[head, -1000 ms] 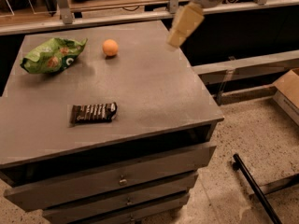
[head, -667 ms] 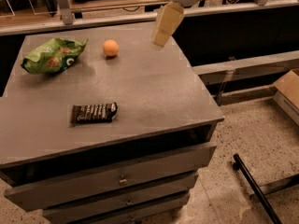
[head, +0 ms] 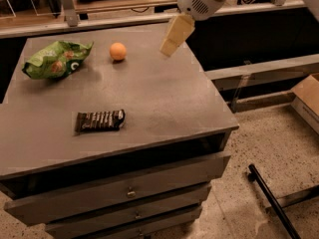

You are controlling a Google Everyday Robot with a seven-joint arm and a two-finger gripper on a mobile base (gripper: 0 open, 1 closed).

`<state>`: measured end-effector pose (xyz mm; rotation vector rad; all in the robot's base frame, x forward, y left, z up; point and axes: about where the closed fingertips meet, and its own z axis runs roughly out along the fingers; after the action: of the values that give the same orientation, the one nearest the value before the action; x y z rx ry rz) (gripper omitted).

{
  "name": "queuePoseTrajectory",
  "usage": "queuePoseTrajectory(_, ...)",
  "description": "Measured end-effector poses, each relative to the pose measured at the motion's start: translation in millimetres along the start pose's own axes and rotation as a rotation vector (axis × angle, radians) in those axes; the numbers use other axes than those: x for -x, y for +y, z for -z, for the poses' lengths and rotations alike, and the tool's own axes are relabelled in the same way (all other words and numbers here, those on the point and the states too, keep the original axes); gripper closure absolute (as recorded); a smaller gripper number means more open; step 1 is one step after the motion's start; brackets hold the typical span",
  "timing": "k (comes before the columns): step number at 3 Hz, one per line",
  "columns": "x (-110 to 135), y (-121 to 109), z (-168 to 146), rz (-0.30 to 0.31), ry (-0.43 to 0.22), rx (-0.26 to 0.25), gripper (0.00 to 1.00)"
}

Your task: Move orange near rxbar chocolate

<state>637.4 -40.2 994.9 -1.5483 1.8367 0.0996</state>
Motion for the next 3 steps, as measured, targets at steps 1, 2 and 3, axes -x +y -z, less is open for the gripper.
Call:
queuePoseTrajectory(1, -8, -29, -28, -0.123, -0.134, -0.064, 0.0)
queuePoseTrajectory(2, -7, -70, -53, -0.235, -0.288, -0.143, 0.0)
queuePoseTrajectory(3, 5, -131, -88, -0.312, -0.468, -0.203, 0.0)
